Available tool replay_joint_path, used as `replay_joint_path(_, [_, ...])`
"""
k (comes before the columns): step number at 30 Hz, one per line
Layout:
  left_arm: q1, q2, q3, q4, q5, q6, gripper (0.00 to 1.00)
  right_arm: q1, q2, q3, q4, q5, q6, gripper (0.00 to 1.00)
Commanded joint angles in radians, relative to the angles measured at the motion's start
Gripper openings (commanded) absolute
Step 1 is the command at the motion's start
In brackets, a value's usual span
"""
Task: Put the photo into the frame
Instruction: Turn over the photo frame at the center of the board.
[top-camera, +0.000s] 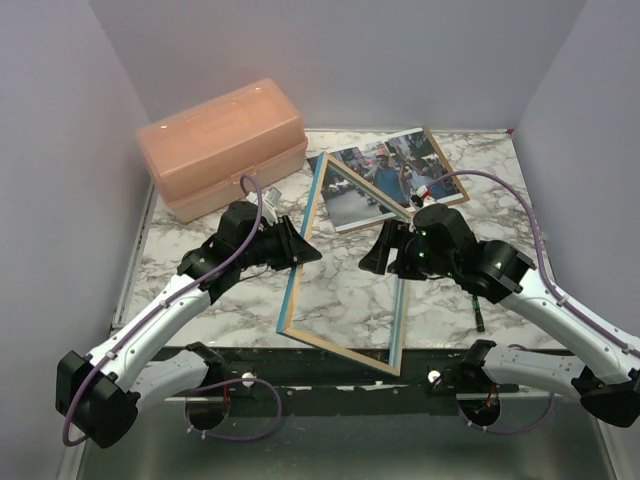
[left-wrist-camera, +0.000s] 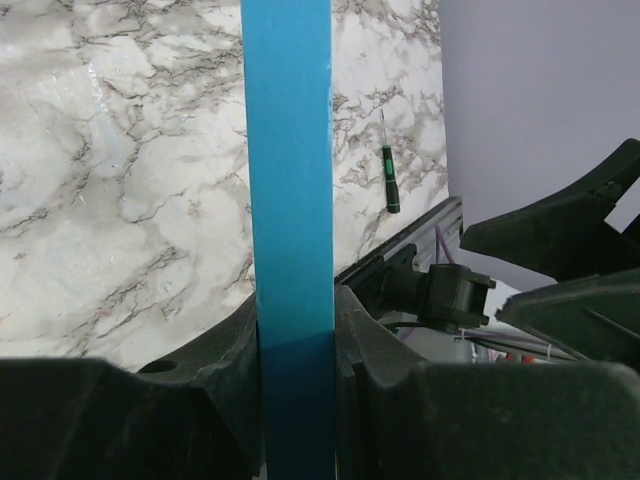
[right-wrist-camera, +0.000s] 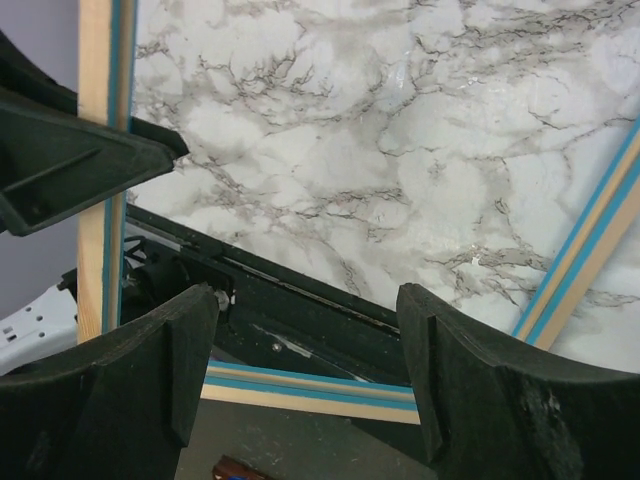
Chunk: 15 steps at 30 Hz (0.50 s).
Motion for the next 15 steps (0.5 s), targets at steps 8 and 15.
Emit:
replay_joint_path(8, [0.073,0.014,-0.128,0.293,0.106,-0.054,0.00,-0.002,0.014,-0.043,0.070,-0.101,0.035,0.91])
replay_joint_path(15, [0.089,0.004,-0.206,0.249,0.044,-0.045,0.00,-0.003,0.065,-0.089,0.017,0.002,0.033,0.90])
